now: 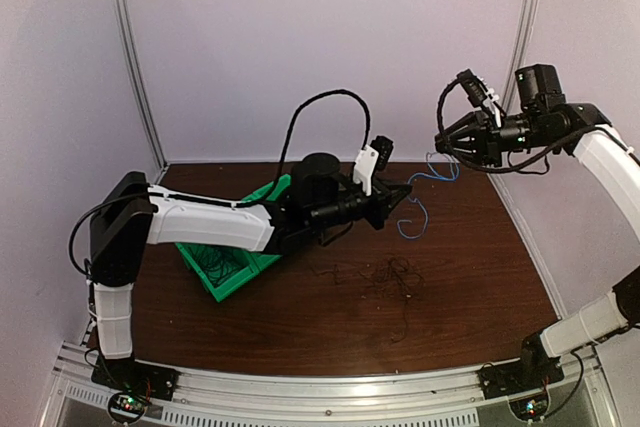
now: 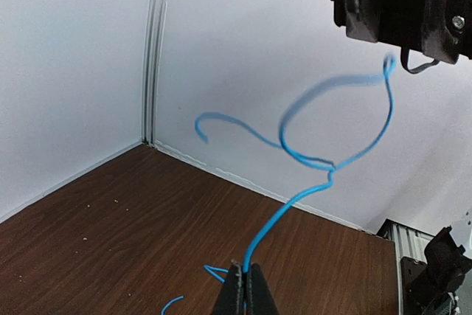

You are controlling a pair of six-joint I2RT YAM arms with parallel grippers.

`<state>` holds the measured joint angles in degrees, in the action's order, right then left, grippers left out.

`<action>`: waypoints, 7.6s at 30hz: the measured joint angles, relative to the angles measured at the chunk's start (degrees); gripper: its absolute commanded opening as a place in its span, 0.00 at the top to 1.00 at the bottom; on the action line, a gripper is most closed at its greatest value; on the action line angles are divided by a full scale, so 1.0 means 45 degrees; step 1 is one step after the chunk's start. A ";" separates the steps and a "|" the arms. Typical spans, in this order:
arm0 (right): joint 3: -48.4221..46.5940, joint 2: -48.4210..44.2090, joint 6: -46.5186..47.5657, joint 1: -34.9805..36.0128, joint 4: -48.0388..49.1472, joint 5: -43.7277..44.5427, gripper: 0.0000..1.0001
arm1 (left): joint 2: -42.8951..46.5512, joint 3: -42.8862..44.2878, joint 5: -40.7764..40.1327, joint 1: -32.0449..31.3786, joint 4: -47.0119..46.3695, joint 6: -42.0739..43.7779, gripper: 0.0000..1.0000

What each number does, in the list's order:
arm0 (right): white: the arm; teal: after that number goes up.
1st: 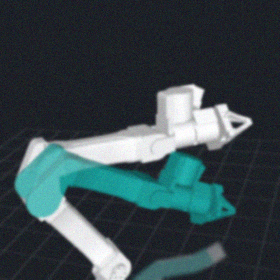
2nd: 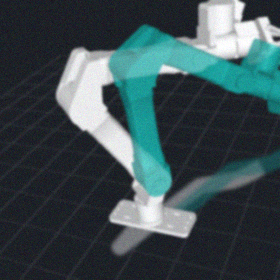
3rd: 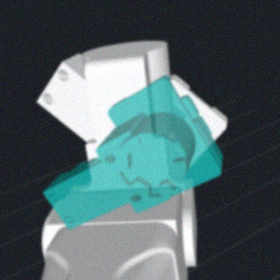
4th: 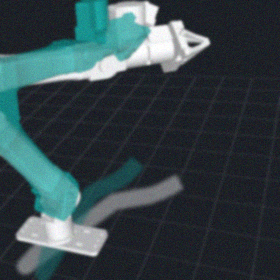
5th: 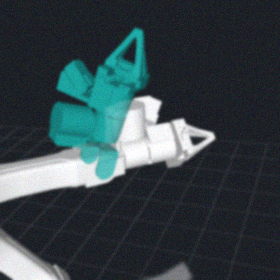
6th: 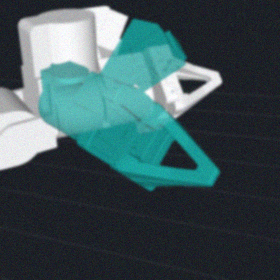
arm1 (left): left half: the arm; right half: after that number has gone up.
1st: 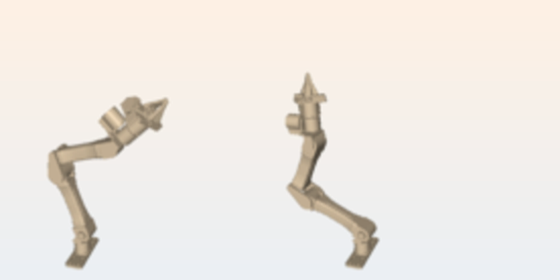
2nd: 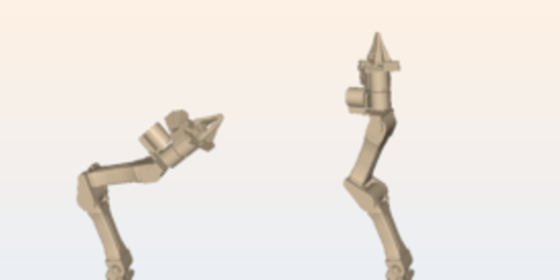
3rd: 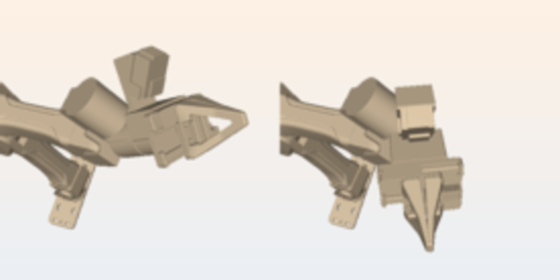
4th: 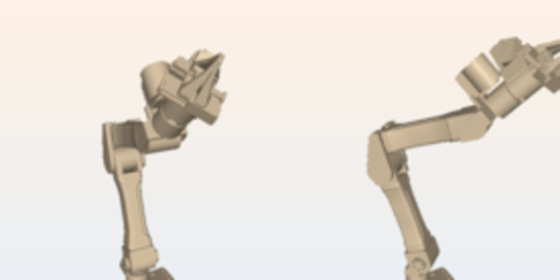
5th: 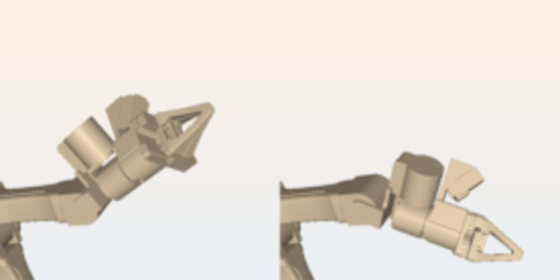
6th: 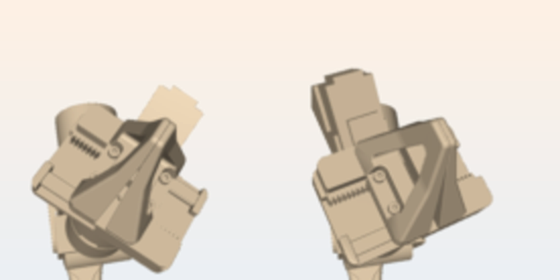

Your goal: Untangle the cables

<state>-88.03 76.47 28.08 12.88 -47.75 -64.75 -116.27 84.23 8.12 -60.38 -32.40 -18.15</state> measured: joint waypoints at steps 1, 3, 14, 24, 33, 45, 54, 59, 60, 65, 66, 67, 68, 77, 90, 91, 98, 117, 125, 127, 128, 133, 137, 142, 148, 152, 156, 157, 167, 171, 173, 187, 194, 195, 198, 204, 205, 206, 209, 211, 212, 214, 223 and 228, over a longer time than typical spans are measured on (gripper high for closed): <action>0.0136 -0.0019 -0.0097 0.0000 0.0092 0.0010 0.60 | 0.0019 -0.0015 -0.0058 0.0000 0.0010 0.0034 1.00; 0.0379 -0.0019 -0.0291 0.0000 0.0282 0.0024 0.54 | 0.0175 -0.0087 -0.0219 0.0029 0.0199 0.0160 1.00; 0.1443 -0.0301 -0.1311 -0.0913 0.1622 -0.0374 0.43 | 0.3206 -0.0821 -0.1258 0.1341 0.2331 0.0340 1.00; 0.5833 -0.0495 -0.1574 -0.2127 0.3857 0.0121 0.42 | 0.5202 -0.0952 -0.2103 0.2487 0.4444 0.0758 1.00; 0.7451 -0.0301 -0.1326 -0.2147 0.5236 0.0719 0.43 | 0.6237 -0.1409 -0.2866 0.3478 0.7334 0.0981 1.00; 0.7732 0.0437 -0.0797 -0.2147 0.5479 0.0884 0.42 | 0.7592 -0.3531 -0.2953 0.4833 0.9122 0.0976 1.00; 0.7732 0.0437 -0.0597 -0.2147 0.5474 0.0884 0.42 | 0.8082 -0.4760 -0.2953 0.5518 0.9602 0.0874 1.00; 0.7732 0.0442 -0.0554 -0.2147 0.5459 0.0879 0.42 | 0.8204 -0.5362 -0.2953 0.6086 0.9568 0.0782 1.00; 0.7732 0.0442 -0.0549 -0.2147 0.5455 0.0879 0.42 | 0.8204 -0.5459 -0.2953 0.6164 0.9578 0.0772 1.00; 0.7732 0.0457 -0.0515 -0.2147 0.5416 0.0879 0.42 | 0.8199 -0.5989 -0.2948 0.6460 0.9573 0.0729 1.00; 0.7732 0.0461 -0.0510 -0.2147 0.5411 0.0879 0.42 | 0.8199 -0.6096 -0.2948 0.6489 0.9573 0.0714 1.00; 0.7732 0.0466 -0.0510 -0.2147 0.5411 0.0879 0.42 | 0.8199 -0.6178 -0.2943 0.6494 0.9573 0.0709 1.00; 0.7732 0.0481 -0.0515 -0.2147 0.5406 0.0874 0.42 | 0.8179 -0.6222 -0.2929 0.6504 0.9578 0.0699 1.00; 0.7732 0.0578 -0.0345 -0.2147 0.5299 0.0874 0.42 | 0.6183 -0.5581 -0.2934 0.6683 0.9889 0.0500 1.00; 0.7732 0.0583 -0.0175 -0.2147 0.5153 0.0874 0.43 | 0.2958 -0.3376 -0.2662 0.6683 1.0491 0.0447 1.00; 0.7732 0.0583 -0.0175 -0.2147 0.5144 0.0874 0.42 | 0.2841 -0.3371 -0.2637 0.6683 1.0496 0.0447 1.00; 0.7732 0.0602 -0.0087 -0.2147 0.5129 0.0874 0.43 | 0.2594 -0.3371 -0.2584 0.6683 1.0569 0.0418 1.00; 0.7732 0.0933 0.0049 -0.2147 0.4935 0.0869 0.42 | 0.2919 -0.2841 -0.2856 0.6683 1.1560 0.0243 0.69; 0.7732 0.0933 0.0053 -0.2147 0.4891 0.0865 0.42 | 0.4182 -0.2370 -0.2880 0.6683 1.2109 0.0267 0.58; 0.7732 0.0933 0.0053 -0.2147 0.4881 0.0865 0.42 | 0.4439 -0.2312 -0.2633 0.6683 1.2128 0.0291 0.57; 0.7732 0.0933 0.0053 -0.2147 0.4881 0.0865 0.42 | 0.4527 -0.2278 -0.2429 0.6683 1.2128 0.0301 0.56; 0.7732 0.0933 0.0058 -0.2147 0.4847 0.0865 0.42 | 0.4488 -0.2191 -0.0889 0.6683 1.2012 0.0238 0.56; 0.7732 0.0933 0.0063 -0.2147 0.4843 0.0865 0.42 | 0.4104 -0.2191 0.0321 0.6543 1.1725 0.0306 0.56; 0.7732 0.0933 0.0063 -0.2147 0.4843 0.0865 0.42 | 0.3594 -0.2210 0.0831 0.6203 1.1710 0.0525 0.61; 0.7732 0.0933 0.0063 -0.2147 0.4838 0.0865 0.42 | 0.2987 -0.2215 0.0248 0.6033 1.1953 0.1020 0.72; 0.7732 0.0933 0.0068 -0.2147 0.4823 0.0869 0.42 | 0.2501 -0.2215 -0.0092 0.6037 1.1992 0.1229 0.83; 0.7732 0.0933 0.0068 -0.2147 0.4809 0.0869 0.42 | 0.2205 -0.2215 -0.0272 0.6037 1.1992 0.1370 1.00; 0.7732 0.0933 0.0068 -0.2147 0.4804 0.0869 0.42 | 0.2181 -0.2215 -0.0403 0.6033 1.1992 0.1418 1.00; 0.7732 0.0942 0.0117 -0.2147 0.4794 0.0869 0.42 | 0.2176 -0.2312 -0.2045 0.6037 1.2021 0.1481 1.00; 0.7732 0.0957 0.0155 -0.2147 0.4765 0.0865 0.42 | 0.2171 -0.2467 -0.2429 0.6037 1.2225 0.1491 1.00; 0.7732 0.0986 0.0155 -0.2147 0.4750 0.0869 0.42 | 0.2171 -0.2463 -0.2433 0.6037 1.2293 0.1486 0.98; 0.6960 0.1316 0.0991 -0.1885 0.3735 0.1277 0.44 | 0.4235 -0.1166 -0.2603 0.5105 1.2968 0.1724 0.58; 0.6329 0.2686 0.1564 -0.0884 0.2749 0.1880 0.44 | 0.4745 -0.1797 -0.1219 0.3249 1.0365 0.1350 0.59; 0.6305 0.2905 0.1627 -0.0724 0.2647 0.1977 0.44 | 0.4707 -0.2093 -0.0957 0.3128 0.9991 0.1205 0.60; 0.6305 0.3356 0.1695 -0.0287 0.2399 0.2312 0.44 | 0.4318 -0.2633 -0.0355 0.2900 0.9277 0.0767 0.61; 0.6203 0.4070 0.1710 0.0301 0.2171 0.2798 0.45 | 0.3313 -0.2812 0.0301 0.2511 0.8412 0.0189 0.62; 0.6154 0.4245 0.1705 0.0364 0.2161 0.2856 0.45 | 0.3206 -0.2817 0.0398 0.2443 0.8291 0.0131 0.62; 0.6101 0.4410 0.1700 0.0418 0.2152 0.2943 0.45 | 0.3109 -0.2817 0.0486 0.2375 0.8131 0.0049 0.62; 0.6062 0.4726 0.1661 0.0505 0.2157 0.3211 0.49 | 0.2977 -0.2827 0.0719 0.2239 0.7757 -0.0102 0.62; 0.6042 0.4901 0.1627 0.0515 0.2152 0.3342 0.51 | 0.2958 -0.2837 0.0869 0.2176 0.7461 -0.0194 0.62; 0.6033 0.4993 0.1608 0.0515 0.2142 0.3395 0.52 | 0.2939 -0.2837 0.0957 0.2152 0.7286 -0.0228 0.62; 0.6018 0.5149 0.1617 0.0515 0.2113 0.3458 0.54 | 0.2846 -0.2837 0.1078 0.2118 0.7004 -0.0287 0.62; 0.5722 0.5741 0.1666 0.0563 0.1705 0.3478 0.83 | 0.2011 -0.2739 0.1302 0.2059 0.6732 -0.0384 0.62; 0.5537 0.5843 0.1724 0.0563 0.1409 0.3444 0.99 | 0.1977 -0.2739 0.1613 0.2030 0.6237 -0.0403 0.62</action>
<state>-63.11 102.76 35.83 15.42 -41.41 -49.25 -107.37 71.90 15.38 -51.24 -4.34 -19.97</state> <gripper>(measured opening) 0.084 0.379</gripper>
